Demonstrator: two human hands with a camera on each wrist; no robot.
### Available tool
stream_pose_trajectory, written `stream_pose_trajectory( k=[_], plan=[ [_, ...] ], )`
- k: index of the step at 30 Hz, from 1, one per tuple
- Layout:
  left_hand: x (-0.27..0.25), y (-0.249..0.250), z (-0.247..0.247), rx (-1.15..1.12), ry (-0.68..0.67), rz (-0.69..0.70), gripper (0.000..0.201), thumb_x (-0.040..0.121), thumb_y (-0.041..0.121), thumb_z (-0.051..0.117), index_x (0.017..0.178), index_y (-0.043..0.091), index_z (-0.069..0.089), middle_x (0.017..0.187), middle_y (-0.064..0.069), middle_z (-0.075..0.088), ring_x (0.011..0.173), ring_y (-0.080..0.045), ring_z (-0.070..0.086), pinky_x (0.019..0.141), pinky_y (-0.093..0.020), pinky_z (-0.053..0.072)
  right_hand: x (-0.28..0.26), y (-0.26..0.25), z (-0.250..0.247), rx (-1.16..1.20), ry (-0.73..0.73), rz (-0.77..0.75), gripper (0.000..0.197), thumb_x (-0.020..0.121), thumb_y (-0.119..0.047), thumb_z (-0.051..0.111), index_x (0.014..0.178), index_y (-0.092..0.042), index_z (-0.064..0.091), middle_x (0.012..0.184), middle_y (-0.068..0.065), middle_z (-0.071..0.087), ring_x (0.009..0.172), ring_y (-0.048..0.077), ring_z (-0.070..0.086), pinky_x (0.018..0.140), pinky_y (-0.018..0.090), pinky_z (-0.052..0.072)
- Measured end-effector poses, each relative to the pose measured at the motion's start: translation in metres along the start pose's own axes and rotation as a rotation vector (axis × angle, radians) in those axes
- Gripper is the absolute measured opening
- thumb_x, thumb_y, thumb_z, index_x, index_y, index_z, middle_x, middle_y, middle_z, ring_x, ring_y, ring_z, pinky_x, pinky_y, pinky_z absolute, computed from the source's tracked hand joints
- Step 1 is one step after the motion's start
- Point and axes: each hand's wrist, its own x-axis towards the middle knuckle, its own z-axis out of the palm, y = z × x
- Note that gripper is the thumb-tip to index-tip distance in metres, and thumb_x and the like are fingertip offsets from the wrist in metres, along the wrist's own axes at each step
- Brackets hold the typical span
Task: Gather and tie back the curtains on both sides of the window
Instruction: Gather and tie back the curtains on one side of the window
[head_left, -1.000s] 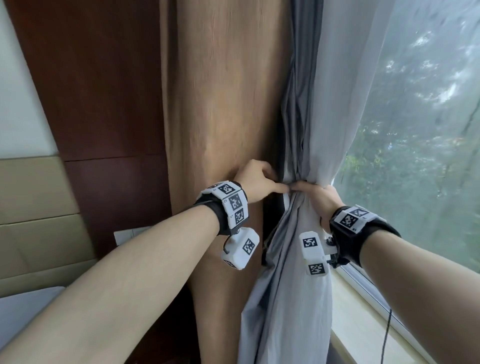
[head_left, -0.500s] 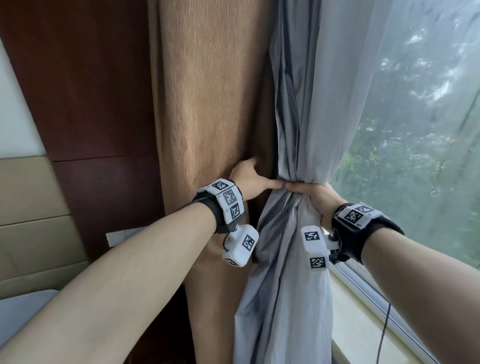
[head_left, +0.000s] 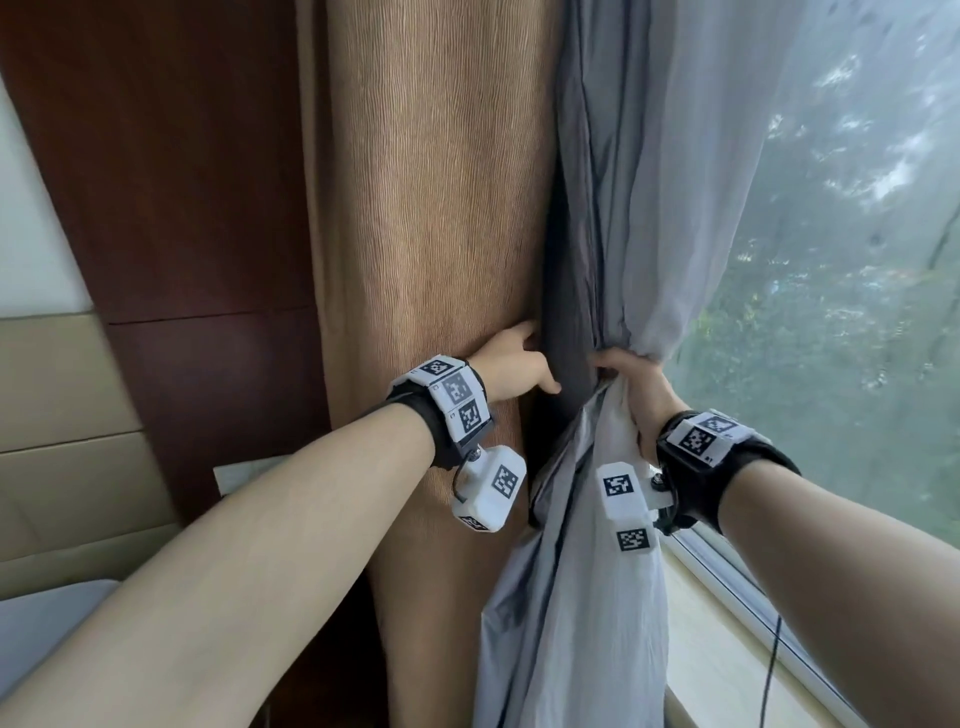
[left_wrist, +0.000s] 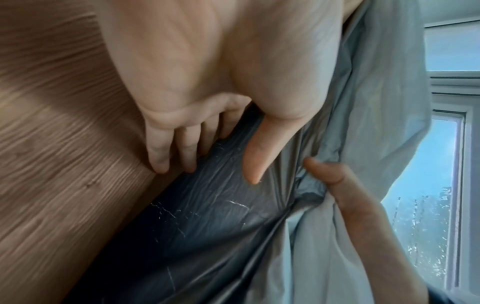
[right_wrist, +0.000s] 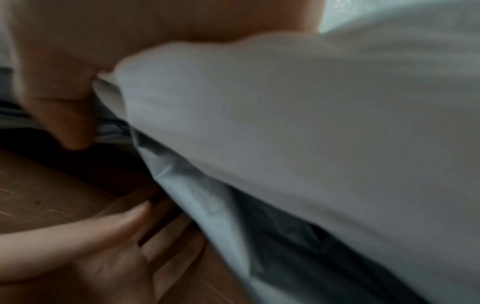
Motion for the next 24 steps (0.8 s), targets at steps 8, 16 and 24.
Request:
stream_pose_trajectory(
  k=[8, 16, 24],
  plan=[
    [-0.002, 0.006, 0.014, -0.149, -0.111, -0.037, 0.095, 0.081, -0.023, 0.051, 0.162, 0.021, 0.029, 0.156, -0.007, 0.05, 0.139, -0.03, 0.051, 0.106, -0.042, 0.05, 0.001, 0.0, 0.004, -0.203, -0.017, -0.075, 0.021, 0.081, -0.013, 0.086, 0.098, -0.02, 0.078, 0.099, 0.001, 0.082, 0.097, 0.02, 0.077, 0.093, 0.038, 0.06],
    [-0.014, 0.012, 0.007, -0.164, -0.167, 0.028, 0.077, 0.082, -0.031, 0.045, 0.147, 0.01, 0.052, 0.132, -0.019, 0.067, 0.122, -0.03, 0.065, 0.088, -0.03, 0.057, 0.003, -0.005, 0.007, -0.28, 0.015, -0.078, 0.018, 0.084, -0.025, 0.087, 0.097, -0.023, 0.075, 0.101, -0.001, 0.079, 0.094, 0.015, 0.075, 0.087, 0.033, 0.06],
    [-0.021, 0.021, 0.001, -0.093, -0.109, -0.008, 0.064, 0.085, -0.018, 0.057, 0.135, 0.022, 0.062, 0.128, -0.004, 0.067, 0.129, -0.025, 0.057, 0.104, -0.045, 0.052, 0.01, -0.001, 0.011, -0.255, 0.087, -0.055, 0.024, 0.083, -0.019, 0.088, 0.102, -0.016, 0.075, 0.103, 0.007, 0.079, 0.088, 0.02, 0.074, 0.078, 0.035, 0.061]
  ],
)
